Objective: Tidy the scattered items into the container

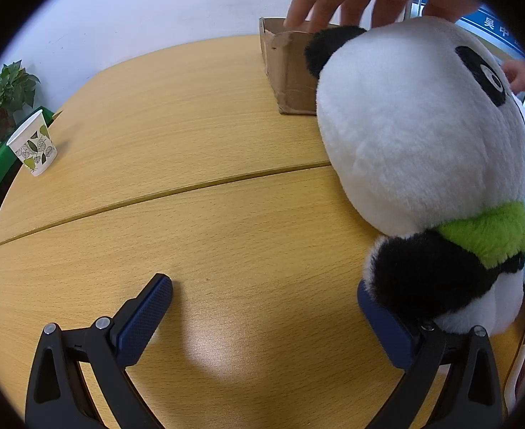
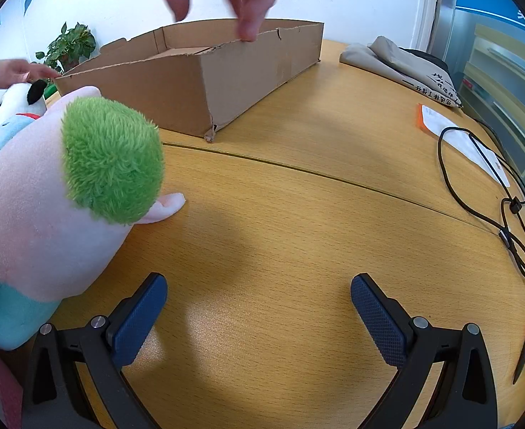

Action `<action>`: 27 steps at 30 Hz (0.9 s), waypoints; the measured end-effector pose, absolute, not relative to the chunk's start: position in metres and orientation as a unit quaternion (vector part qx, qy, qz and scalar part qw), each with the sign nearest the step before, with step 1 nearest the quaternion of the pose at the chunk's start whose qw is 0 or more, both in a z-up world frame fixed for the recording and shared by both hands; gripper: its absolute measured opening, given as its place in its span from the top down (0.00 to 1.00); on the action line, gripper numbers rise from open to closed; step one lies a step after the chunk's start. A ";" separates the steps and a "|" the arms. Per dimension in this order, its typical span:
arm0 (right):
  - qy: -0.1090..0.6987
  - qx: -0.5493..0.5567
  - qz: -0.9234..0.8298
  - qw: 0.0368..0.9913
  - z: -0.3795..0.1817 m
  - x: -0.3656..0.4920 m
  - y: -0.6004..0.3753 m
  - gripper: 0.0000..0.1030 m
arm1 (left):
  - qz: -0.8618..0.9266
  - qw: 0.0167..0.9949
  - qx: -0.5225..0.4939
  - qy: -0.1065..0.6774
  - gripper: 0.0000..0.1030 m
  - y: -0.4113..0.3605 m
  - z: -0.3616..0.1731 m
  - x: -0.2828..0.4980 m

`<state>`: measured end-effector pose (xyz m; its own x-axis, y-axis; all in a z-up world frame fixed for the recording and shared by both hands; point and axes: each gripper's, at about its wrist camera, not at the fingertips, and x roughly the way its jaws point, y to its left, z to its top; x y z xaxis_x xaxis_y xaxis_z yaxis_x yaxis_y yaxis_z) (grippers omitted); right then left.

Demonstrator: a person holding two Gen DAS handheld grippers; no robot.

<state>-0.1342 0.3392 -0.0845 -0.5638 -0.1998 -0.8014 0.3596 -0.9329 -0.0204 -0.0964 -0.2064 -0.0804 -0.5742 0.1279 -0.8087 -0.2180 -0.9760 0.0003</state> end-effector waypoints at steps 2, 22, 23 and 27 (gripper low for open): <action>0.091 0.439 -0.880 0.159 -0.084 -0.134 0.339 0.00 | 0.886 0.098 -0.451 0.050 0.00 -0.207 -0.080 -0.096; 0.091 0.439 -0.880 0.159 -0.084 -0.134 0.339 0.00 | 0.886 0.098 -0.451 0.049 0.00 -0.209 -0.079 -0.095; 0.091 0.439 -0.880 0.159 -0.084 -0.134 0.339 0.00 | 0.886 0.097 -0.451 0.049 0.00 -0.209 -0.080 -0.097; 0.088 0.440 -0.881 0.153 -0.084 -0.134 0.339 0.00 | 0.886 0.097 -0.451 0.049 0.00 -0.210 -0.079 -0.096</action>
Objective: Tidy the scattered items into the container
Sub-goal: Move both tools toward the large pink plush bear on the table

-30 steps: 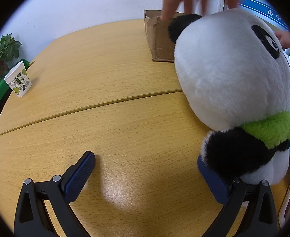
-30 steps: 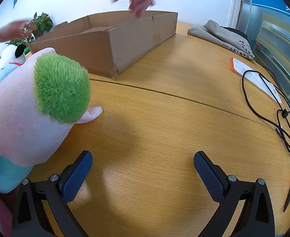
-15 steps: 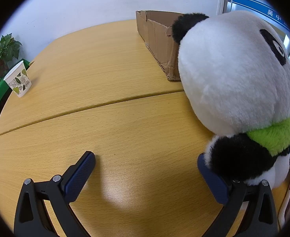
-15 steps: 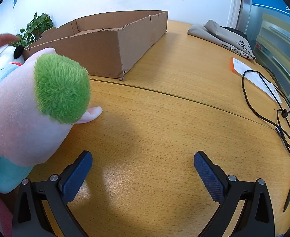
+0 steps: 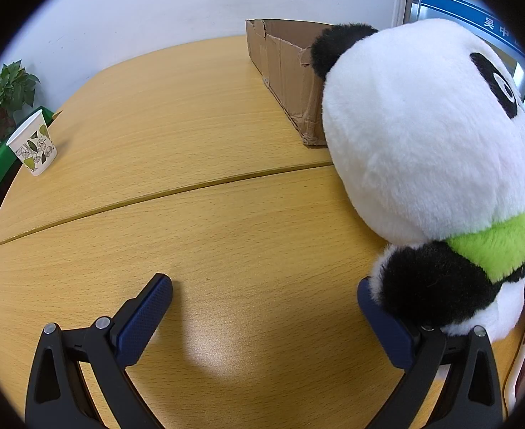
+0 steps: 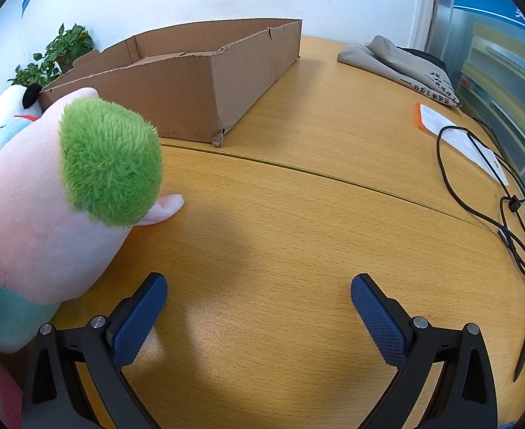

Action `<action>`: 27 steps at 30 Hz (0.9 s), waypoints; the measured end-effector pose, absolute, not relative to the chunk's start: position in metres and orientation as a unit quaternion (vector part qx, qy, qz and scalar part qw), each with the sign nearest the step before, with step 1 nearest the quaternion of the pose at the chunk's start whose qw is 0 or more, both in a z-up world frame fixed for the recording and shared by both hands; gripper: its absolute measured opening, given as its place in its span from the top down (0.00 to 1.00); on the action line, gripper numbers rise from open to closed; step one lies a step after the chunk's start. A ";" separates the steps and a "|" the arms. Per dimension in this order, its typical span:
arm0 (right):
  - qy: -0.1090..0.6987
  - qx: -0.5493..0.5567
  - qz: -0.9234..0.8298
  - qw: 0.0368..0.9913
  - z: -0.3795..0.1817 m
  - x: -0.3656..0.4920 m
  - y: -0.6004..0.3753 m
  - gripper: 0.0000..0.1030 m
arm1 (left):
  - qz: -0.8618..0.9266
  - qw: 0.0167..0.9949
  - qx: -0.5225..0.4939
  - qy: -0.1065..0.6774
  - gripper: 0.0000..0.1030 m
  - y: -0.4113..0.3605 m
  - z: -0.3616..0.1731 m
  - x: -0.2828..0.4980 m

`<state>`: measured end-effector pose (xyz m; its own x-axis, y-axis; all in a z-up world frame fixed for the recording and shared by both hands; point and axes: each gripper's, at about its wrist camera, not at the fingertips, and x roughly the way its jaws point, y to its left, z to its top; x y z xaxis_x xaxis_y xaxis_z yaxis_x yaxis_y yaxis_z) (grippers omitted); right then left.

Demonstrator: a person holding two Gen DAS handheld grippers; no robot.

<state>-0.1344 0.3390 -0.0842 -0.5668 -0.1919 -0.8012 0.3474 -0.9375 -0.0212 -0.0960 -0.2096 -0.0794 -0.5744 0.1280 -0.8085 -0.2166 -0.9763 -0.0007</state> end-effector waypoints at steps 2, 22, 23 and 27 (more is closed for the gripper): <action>0.088 0.440 -0.881 0.153 -0.084 -0.134 0.339 0.00 | 0.886 0.097 -0.451 0.049 0.00 -0.209 -0.079 -0.095; -0.044 0.324 -0.944 0.055 0.008 0.080 0.418 0.00 | 0.931 -0.011 -0.363 0.038 0.00 -0.164 0.014 0.046; -0.049 0.306 -0.949 0.062 0.020 0.091 0.408 0.00 | 0.937 0.000 -0.348 0.034 0.00 -0.141 0.018 0.048; -0.066 0.251 -0.961 0.093 0.047 0.106 0.356 0.00 | 0.948 0.058 -0.313 0.010 0.00 -0.054 0.062 0.107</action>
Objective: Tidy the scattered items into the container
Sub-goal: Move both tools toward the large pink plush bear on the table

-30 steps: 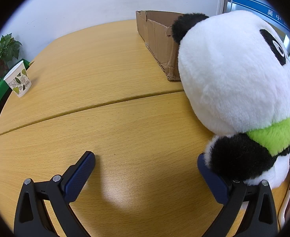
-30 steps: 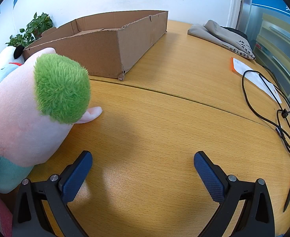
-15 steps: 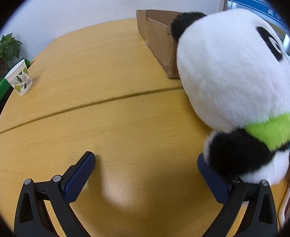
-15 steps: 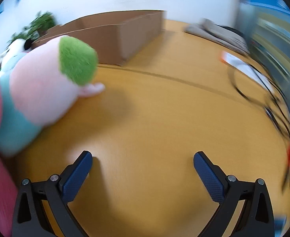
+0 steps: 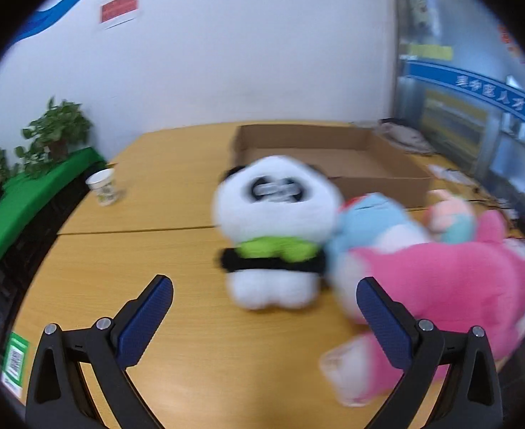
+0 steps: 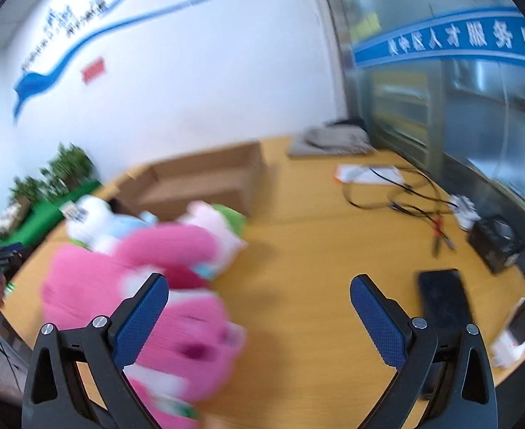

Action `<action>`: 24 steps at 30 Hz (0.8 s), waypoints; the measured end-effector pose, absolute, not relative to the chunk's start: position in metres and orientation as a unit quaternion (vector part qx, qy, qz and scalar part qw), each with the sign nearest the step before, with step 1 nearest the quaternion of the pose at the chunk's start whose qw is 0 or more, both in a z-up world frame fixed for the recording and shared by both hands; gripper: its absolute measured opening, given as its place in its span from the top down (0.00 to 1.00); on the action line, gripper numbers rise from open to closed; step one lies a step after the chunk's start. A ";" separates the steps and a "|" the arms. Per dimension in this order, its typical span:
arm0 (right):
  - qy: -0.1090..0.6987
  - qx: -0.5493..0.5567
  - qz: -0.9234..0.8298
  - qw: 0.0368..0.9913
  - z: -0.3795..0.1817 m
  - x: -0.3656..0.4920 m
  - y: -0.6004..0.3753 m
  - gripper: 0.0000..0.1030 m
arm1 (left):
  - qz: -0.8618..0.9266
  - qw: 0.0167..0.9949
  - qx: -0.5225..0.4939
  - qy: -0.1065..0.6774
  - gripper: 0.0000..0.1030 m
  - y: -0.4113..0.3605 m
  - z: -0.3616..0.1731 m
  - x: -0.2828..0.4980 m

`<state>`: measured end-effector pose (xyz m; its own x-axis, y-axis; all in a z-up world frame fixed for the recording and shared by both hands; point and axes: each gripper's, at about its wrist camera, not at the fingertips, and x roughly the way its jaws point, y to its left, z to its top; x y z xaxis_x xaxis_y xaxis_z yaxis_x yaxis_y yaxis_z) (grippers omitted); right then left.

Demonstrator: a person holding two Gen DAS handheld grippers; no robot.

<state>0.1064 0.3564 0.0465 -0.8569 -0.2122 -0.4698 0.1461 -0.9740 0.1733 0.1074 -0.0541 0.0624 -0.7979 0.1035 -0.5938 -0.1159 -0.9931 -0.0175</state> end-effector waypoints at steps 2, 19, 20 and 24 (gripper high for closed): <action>-0.076 0.247 -0.960 0.110 0.048 0.113 0.326 0.00 | 0.943 0.103 -0.315 0.002 0.00 -0.014 0.063 0.114; -0.019 0.323 -0.946 0.030 0.027 0.133 0.242 0.00 | 0.916 0.156 -0.370 -0.016 0.00 0.066 0.039 0.108; -0.017 0.324 -0.946 0.027 0.026 0.135 0.244 0.00 | 0.914 0.159 -0.372 -0.014 0.00 0.067 0.038 0.106; -0.011 0.330 -0.944 0.022 0.023 0.135 0.246 0.00 | 0.911 0.168 -0.377 -0.002 0.01 0.073 0.035 0.103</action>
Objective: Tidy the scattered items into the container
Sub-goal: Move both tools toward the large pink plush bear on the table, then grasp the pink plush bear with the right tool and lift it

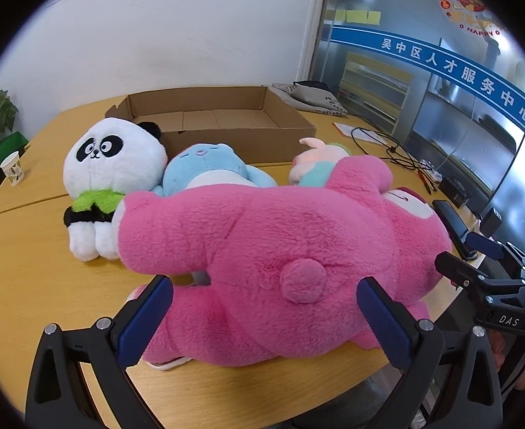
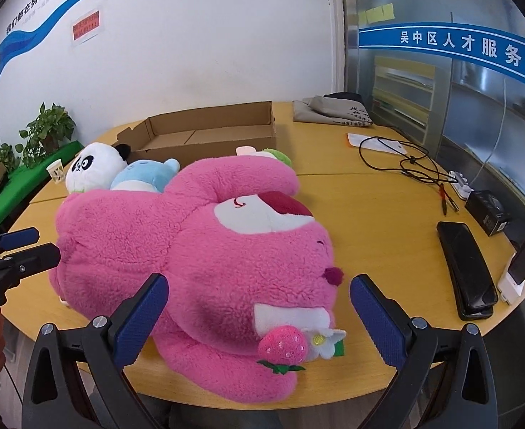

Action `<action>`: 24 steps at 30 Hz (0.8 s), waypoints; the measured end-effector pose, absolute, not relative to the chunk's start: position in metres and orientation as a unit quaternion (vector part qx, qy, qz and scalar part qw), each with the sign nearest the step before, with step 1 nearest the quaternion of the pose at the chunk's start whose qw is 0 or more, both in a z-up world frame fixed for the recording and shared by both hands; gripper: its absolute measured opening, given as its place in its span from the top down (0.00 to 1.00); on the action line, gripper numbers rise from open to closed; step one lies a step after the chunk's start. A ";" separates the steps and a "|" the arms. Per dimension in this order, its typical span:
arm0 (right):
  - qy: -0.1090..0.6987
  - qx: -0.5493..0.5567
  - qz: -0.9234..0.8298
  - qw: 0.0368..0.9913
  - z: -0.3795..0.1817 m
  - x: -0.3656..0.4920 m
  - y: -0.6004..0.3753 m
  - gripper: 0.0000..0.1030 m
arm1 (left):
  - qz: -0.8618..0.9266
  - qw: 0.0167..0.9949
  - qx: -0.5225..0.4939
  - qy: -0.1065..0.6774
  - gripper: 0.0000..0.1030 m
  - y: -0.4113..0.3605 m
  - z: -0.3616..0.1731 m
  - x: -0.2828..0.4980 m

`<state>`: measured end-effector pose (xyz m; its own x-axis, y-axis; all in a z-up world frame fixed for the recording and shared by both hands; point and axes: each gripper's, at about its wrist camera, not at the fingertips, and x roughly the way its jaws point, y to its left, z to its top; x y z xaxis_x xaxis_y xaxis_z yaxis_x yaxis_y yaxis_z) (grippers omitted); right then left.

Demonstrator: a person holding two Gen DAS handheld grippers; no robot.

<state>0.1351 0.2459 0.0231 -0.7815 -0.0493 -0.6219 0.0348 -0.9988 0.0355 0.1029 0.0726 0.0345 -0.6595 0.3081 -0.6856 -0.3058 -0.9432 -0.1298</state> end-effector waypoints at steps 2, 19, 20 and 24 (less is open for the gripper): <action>-0.012 0.333 -0.943 0.029 0.021 0.134 0.246 0.00 | 0.909 0.168 -0.380 -0.002 0.00 0.072 0.032 0.098; -0.094 0.328 -0.930 0.135 -0.014 0.089 0.296 0.00 | 0.858 0.264 -0.433 -0.079 0.00 0.053 -0.012 0.045; -0.109 0.339 -0.924 0.141 -0.022 0.083 0.299 0.00 | 0.851 0.273 -0.439 -0.089 0.00 0.052 -0.016 0.042; -0.145 0.349 -0.911 0.165 -0.043 0.068 0.300 0.00 | 0.845 0.288 -0.441 -0.096 0.06 0.055 -0.021 0.036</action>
